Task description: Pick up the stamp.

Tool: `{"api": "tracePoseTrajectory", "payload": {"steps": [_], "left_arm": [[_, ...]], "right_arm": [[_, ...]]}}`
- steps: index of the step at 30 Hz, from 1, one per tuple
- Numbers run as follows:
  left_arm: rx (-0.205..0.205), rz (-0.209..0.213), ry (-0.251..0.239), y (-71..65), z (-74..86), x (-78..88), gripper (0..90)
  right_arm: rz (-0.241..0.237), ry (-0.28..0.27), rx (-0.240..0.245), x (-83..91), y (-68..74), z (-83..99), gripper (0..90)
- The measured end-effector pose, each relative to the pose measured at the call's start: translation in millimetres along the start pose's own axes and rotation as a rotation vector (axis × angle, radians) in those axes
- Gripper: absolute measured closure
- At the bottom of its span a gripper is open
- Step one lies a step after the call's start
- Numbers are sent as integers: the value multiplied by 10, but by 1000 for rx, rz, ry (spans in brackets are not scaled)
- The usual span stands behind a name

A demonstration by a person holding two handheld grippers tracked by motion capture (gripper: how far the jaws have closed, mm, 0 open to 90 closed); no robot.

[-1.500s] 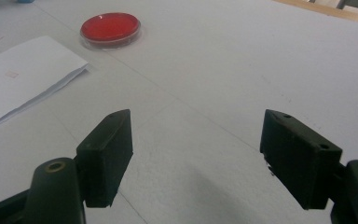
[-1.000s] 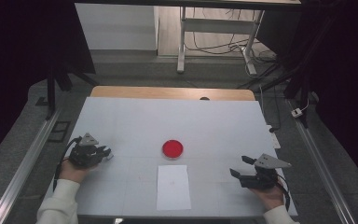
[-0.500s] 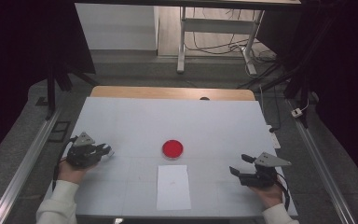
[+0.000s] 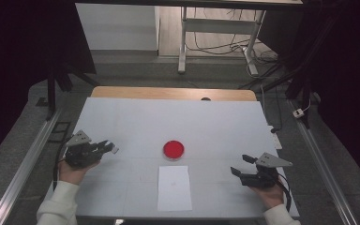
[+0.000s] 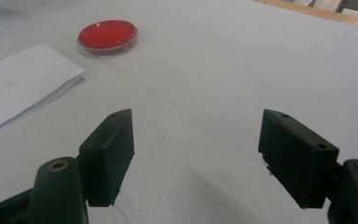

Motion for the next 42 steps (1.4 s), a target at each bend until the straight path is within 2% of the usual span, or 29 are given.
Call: {"api": "tracePoseTrajectory", "payload": {"steps": [5,14,24,42], "left_arm": [[-6,5,-7,-38,-54,3,753],[-32,37,-27,-153,-154,7,752],[-40,87,-55,-279,-247,41,752],[-90,152,-50,-544,-465,-70,752]], "right_arm": [[3,4,1,22,12,36,265],[-8,-32,-43,101,-10,67,268],[-5,-25,-25,75,16,64,269],[-9,-24,-12,65,45,56,272]]}}
Point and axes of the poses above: each handheld gripper's, and its own axes: x roughly backward along the jaws, z roughly out of its underside, y roughly to its left, the point moved 6 cm from there along -x, roughly forward along the jaws, and after that the axes turned 13 degrees about y, right-handed, at the moved point
